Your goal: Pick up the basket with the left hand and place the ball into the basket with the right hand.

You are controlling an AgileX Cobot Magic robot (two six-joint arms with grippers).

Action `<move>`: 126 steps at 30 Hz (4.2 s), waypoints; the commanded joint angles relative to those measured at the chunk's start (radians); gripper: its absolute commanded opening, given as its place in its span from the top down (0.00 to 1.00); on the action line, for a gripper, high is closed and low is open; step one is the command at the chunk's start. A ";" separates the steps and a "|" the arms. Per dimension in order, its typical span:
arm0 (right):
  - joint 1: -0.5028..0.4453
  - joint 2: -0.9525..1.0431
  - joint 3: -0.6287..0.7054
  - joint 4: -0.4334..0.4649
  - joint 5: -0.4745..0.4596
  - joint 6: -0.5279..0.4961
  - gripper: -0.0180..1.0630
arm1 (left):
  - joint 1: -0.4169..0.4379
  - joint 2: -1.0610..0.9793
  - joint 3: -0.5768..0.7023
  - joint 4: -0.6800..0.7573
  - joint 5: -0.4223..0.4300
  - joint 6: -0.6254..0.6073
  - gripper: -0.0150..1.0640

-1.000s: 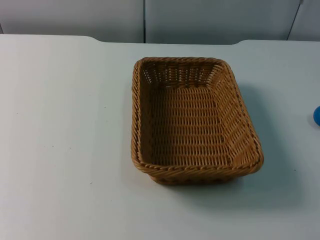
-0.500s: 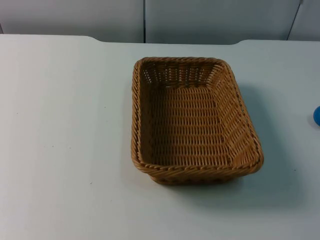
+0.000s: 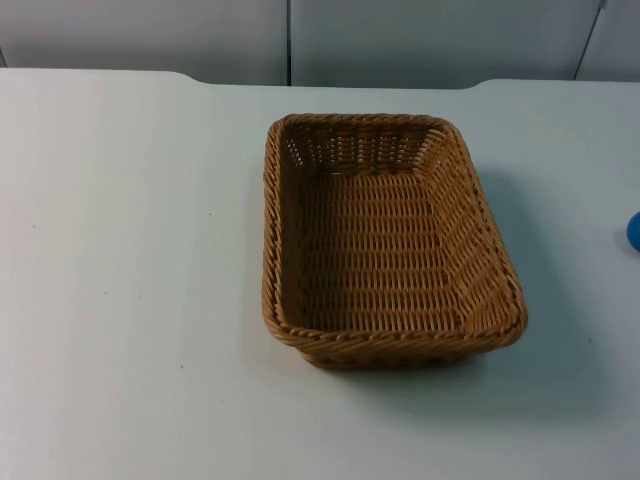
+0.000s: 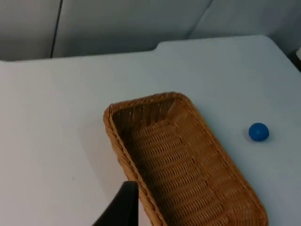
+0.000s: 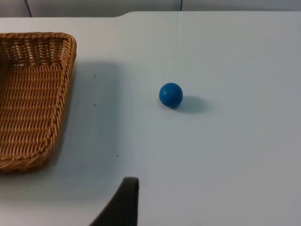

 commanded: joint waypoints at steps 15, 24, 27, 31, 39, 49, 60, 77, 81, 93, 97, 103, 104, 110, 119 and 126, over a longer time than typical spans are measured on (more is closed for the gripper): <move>-0.007 -0.004 0.005 0.000 -0.008 0.000 0.02 | -0.136 0.600 -0.175 -0.035 -0.038 0.043 0.07; -0.007 -0.004 0.005 -0.001 -0.008 0.000 0.02 | -0.199 0.833 -0.258 -0.037 -0.035 0.018 0.07; -0.007 -0.004 0.005 -0.001 -0.008 0.000 0.02 | -0.220 0.881 -0.282 -0.039 -0.037 0.001 0.07; -0.007 -0.004 0.005 -0.001 -0.008 0.000 0.02 | -0.252 0.928 -0.321 -0.039 -0.037 -0.003 0.07; -0.007 -0.004 0.005 -0.001 -0.008 0.000 0.02 | -0.294 1.015 -0.411 -0.037 -0.035 -0.075 0.07; -0.007 -0.004 0.005 -0.001 -0.008 0.000 0.02 | -0.308 1.056 -0.459 -0.022 -0.042 -0.155 0.17; -0.007 -0.004 0.005 -0.001 -0.008 0.000 0.02 | -0.308 1.056 -0.459 -0.037 -0.048 -0.164 0.55; -0.007 -0.004 0.005 -0.001 -0.008 0.000 0.02 | -0.308 1.056 -0.459 -0.039 -0.093 -0.265 0.99; -0.007 -0.004 0.005 -0.001 -0.008 0.000 0.02 | -0.308 1.051 -0.459 -0.042 -0.097 -0.327 0.99; -0.007 -0.004 0.005 -0.001 -0.008 0.000 0.02 | -0.295 0.876 -0.404 0.022 -0.072 -0.430 0.99; -0.007 -0.004 0.005 -0.001 -0.008 0.000 0.02 | -0.264 0.763 -0.295 0.022 -0.102 -0.441 0.99; -0.007 -0.004 0.005 -0.001 -0.008 0.000 0.02 | -0.180 0.539 -0.044 0.002 -0.129 -0.396 0.99; -0.007 -0.004 0.005 -0.001 -0.008 0.000 0.02 | -0.168 0.497 0.009 0.002 -0.137 -0.383 0.99; -0.007 -0.004 0.005 -0.001 -0.008 0.000 0.02 | -0.108 0.338 0.222 -0.003 -0.167 -0.303 0.99; -0.007 -0.004 0.005 0.001 -0.008 0.000 0.02 | -0.083 0.312 0.256 -0.059 -0.101 -0.239 0.99; -0.007 -0.004 -0.029 0.007 -0.020 0.021 0.15 | -0.083 0.312 0.257 -0.081 -0.057 -0.211 0.99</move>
